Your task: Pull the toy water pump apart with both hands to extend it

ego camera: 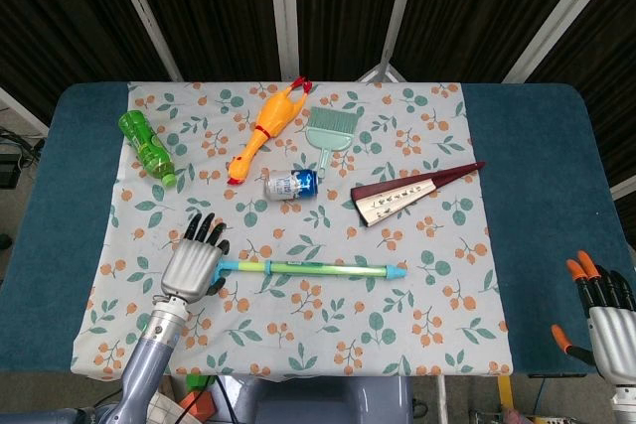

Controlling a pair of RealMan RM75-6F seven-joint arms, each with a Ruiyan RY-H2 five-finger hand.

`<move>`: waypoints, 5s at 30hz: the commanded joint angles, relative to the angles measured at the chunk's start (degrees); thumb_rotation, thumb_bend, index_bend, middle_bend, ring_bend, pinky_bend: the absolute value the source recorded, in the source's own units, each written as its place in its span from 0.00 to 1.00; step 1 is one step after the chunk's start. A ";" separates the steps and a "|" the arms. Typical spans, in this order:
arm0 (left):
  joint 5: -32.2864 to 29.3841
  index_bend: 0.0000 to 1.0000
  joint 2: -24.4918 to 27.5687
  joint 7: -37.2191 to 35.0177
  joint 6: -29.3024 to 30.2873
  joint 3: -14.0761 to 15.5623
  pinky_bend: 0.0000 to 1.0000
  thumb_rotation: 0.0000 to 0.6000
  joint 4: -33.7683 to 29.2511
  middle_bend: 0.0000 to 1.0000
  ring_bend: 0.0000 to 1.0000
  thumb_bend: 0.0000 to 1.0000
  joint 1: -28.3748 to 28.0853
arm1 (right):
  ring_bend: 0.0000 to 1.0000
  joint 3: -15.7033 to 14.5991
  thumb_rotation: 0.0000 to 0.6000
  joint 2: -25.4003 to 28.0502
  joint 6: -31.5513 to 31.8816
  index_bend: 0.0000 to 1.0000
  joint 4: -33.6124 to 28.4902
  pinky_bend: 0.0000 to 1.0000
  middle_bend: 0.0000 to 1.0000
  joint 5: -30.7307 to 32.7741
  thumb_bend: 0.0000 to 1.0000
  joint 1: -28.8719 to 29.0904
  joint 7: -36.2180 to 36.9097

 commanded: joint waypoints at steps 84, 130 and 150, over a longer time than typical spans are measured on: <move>-1.17 0.59 0.60 -7.62 -0.28 5.82 0.02 1.00 7.46 0.19 0.00 0.52 -8.35 | 0.00 8.46 1.00 -17.89 -19.46 0.12 -22.00 0.00 0.00 24.31 0.31 20.68 -31.94; 2.25 0.62 6.92 -14.24 -2.59 7.42 0.02 1.00 4.51 0.20 0.00 0.52 -7.83 | 0.00 11.32 1.00 -37.83 -11.23 0.24 -5.51 0.00 0.03 41.35 0.31 31.93 -42.68; 2.19 0.63 9.68 -15.08 -2.90 7.40 0.02 1.00 3.55 0.20 0.00 0.52 -7.66 | 0.00 12.03 1.00 -42.59 -13.13 0.35 0.97 0.00 0.06 42.84 0.31 34.10 -39.51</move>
